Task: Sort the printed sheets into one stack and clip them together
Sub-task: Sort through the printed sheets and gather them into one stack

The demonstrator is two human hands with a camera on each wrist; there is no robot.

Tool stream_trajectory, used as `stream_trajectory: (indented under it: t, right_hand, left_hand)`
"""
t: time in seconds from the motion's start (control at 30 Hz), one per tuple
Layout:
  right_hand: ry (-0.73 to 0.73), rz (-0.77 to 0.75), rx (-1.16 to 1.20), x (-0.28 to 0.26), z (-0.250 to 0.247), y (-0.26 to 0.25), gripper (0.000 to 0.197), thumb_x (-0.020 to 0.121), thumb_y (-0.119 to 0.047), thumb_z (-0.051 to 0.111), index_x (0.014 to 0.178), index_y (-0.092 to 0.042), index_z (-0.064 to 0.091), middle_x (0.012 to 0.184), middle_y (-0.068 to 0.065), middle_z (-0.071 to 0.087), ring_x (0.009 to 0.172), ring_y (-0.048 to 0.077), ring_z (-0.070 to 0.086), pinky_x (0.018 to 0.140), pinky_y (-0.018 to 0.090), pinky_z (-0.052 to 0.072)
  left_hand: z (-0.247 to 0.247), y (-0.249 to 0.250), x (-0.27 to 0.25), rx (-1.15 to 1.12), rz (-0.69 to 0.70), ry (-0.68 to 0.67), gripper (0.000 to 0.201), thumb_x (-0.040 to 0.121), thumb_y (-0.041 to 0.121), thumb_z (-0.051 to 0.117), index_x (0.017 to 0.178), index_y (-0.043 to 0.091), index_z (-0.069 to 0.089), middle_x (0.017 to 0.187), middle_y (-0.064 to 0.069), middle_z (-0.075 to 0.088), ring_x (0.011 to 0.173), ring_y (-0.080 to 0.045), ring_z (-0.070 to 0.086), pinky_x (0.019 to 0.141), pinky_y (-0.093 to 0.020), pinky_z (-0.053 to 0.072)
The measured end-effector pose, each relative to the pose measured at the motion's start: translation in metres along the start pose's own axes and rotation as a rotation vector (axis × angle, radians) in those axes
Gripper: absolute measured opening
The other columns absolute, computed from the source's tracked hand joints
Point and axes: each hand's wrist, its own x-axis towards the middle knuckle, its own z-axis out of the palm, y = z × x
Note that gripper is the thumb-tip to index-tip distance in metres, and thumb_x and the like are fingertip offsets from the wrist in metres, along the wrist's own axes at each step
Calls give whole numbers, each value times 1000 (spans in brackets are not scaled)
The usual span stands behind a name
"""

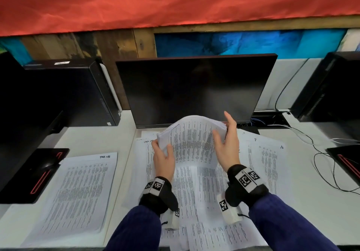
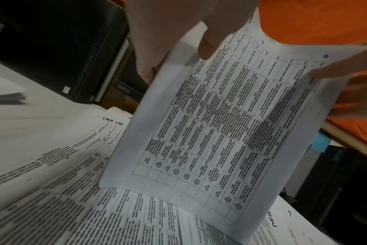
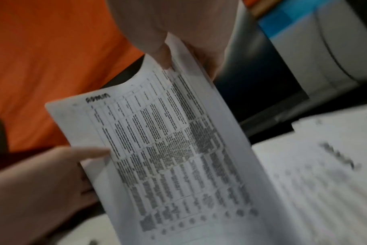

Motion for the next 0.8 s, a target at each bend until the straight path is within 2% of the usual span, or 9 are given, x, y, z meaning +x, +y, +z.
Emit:
stream_trajectory:
  t: [0.07, 0.17, 0.3, 0.47, 0.53, 0.6, 0.67, 0.73, 0.8]
  right_hand:
    - [-38, -192, -232, 2, 0, -6, 60, 95, -11, 49, 147, -33, 27, 130, -3, 36, 90, -4, 51, 78, 3, 42]
    - [-145, -378, -579, 4, -1, -9, 69, 91, -3, 51, 147, -37, 28, 143, 7, 29, 64, 7, 45, 59, 16, 47]
    - [-204, -318, -645, 8, -5, -8, 70, 87, 3, 50, 146, -33, 35, 145, 9, 30, 78, 16, 54, 66, 27, 53]
    - [-209, -274, -511, 10, -5, -11, 70, 88, 7, 46, 147, -29, 32, 137, 4, 34, 86, 17, 56, 74, 28, 55]
    - [-141, -215, -327, 8, -2, -12, 64, 96, -3, 41, 151, -28, 20, 129, -1, 35, 88, 7, 50, 77, 9, 46]
    - [-38, -99, -129, 9, 1, -6, 64, 98, -15, 44, 152, -27, 10, 131, -4, 34, 110, -1, 43, 92, 1, 33]
    - [-17, 71, 19, 10, 3, 4, 71, 95, -20, 52, 151, -30, 9, 133, -6, 39, 124, 6, 43, 103, 17, 34]
    - [-87, 247, 120, 8, 5, 16, 70, 93, -16, 55, 149, -30, 14, 126, -10, 46, 113, 9, 53, 98, 28, 42]
    - [-193, 400, 141, 1, 8, 29, 58, 94, -7, 50, 144, -21, 24, 125, -4, 50, 101, 5, 57, 88, 27, 46]
  left_hand:
    - [-1, -1, 2, -3, -2, -9, 24, 98, 19, 43, 120, 18, 34, 103, -2, 61, 81, -4, 60, 58, -12, 46]
    - [-4, -2, 4, -15, -13, -23, 25, 98, 20, 44, 121, 18, 34, 106, -2, 62, 83, -6, 61, 63, -18, 48]
    - [-5, -3, 6, -17, -15, -29, 22, 98, 21, 44, 118, 17, 36, 102, -1, 62, 82, -7, 62, 64, -22, 51]
    - [-5, -4, 7, -11, -20, -36, 23, 99, 21, 43, 120, 15, 37, 101, 4, 60, 82, -1, 60, 56, -11, 46]
    - [-5, -5, 8, -20, -24, -34, 22, 99, 20, 43, 120, 17, 38, 101, 4, 60, 83, -1, 60, 60, -11, 46]
    - [-5, -7, 10, -19, -27, -35, 19, 98, 19, 43, 117, 20, 37, 103, 4, 60, 85, -6, 61, 65, -15, 45]
    - [-4, -11, 11, -1, -41, -47, 19, 99, 21, 43, 115, 25, 35, 105, 4, 59, 88, -13, 60, 66, -17, 44]
    - [-2, -20, 12, 33, -61, -62, 17, 99, 21, 42, 114, 25, 34, 107, 2, 59, 85, -13, 60, 63, -17, 44]
    - [0, -31, 12, 75, -75, -76, 17, 99, 17, 40, 115, 21, 35, 108, -2, 59, 82, -13, 58, 62, -18, 44]
